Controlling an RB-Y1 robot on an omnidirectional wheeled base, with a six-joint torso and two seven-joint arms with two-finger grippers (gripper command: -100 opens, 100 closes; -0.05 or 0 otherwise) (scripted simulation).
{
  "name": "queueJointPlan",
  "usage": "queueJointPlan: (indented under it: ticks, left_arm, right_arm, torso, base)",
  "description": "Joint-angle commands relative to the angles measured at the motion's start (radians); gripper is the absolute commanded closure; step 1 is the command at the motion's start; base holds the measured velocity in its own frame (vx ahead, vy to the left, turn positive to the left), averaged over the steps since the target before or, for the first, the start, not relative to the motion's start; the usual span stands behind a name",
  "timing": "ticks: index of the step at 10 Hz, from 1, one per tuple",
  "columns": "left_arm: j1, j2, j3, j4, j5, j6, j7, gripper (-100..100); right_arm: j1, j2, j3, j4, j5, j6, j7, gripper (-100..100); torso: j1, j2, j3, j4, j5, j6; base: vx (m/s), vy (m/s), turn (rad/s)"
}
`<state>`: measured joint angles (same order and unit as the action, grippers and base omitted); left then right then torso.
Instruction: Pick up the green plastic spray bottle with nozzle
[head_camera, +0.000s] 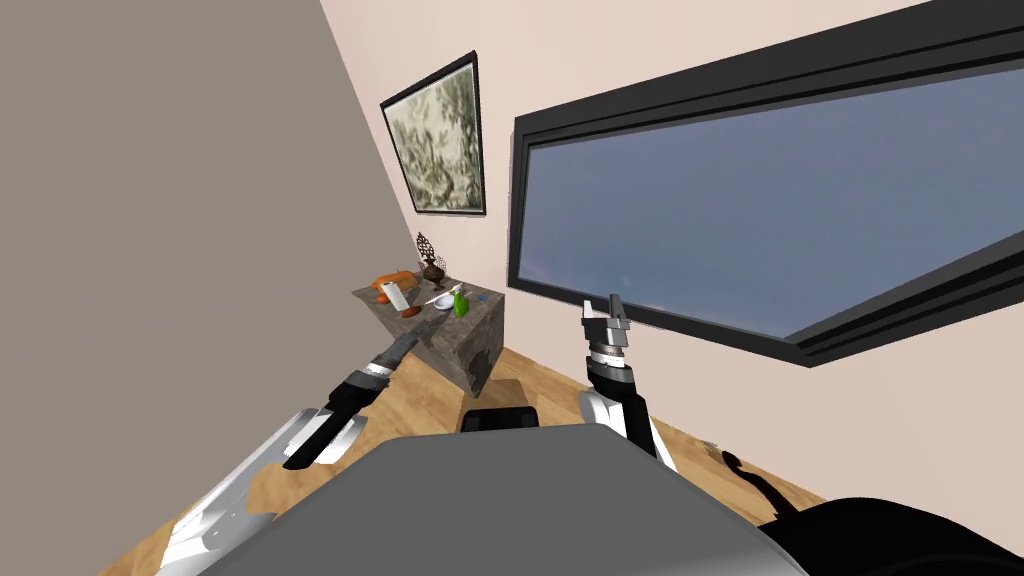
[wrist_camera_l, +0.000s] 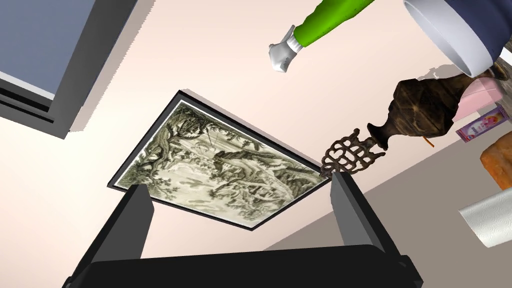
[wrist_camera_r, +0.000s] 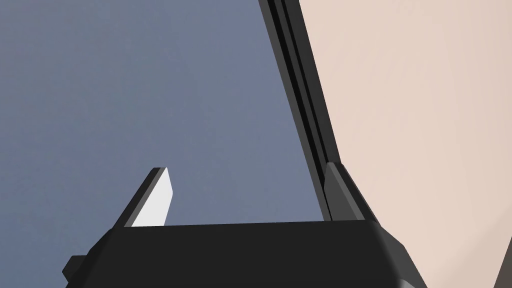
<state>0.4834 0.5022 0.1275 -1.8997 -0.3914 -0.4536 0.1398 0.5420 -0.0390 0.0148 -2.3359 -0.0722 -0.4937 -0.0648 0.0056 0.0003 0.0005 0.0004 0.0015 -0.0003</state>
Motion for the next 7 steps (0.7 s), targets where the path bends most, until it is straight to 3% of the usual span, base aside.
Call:
queueJointPlan:
  ticks: [1, 4, 7]
  left_arm:
    - [0.001, 0.038, 0.001, 0.026, -0.016, 0.005, -0.014, -100]
    - [0.001, 0.108, -0.002, 0.071, -0.041, 0.013, -0.055, -100]
    - [0.000, 0.180, -0.008, 0.111, -0.061, 0.022, -0.112, -100]
  right_arm:
    - [0.000, 0.000, 0.000, 0.000, 0.000, 0.000, 0.000, 0]
    - [0.000, 0.000, 0.000, 0.000, 0.000, 0.000, 0.000, 0]
    - [0.000, 0.000, 0.000, 0.000, 0.000, 0.000, 0.000, 0]
  torso:
    - [0.000, 0.000, 0.000, 0.000, 0.000, 0.000]
    - [-0.002, -0.005, -0.003, -0.001, -0.001, 0.000]
    - [-0.002, -0.009, -0.005, -0.002, -0.001, 0.000]
  base:
    - [-0.016, 0.023, -0.132]
    - [0.025, 0.009, -0.134]
    - [0.081, 0.000, -0.125]
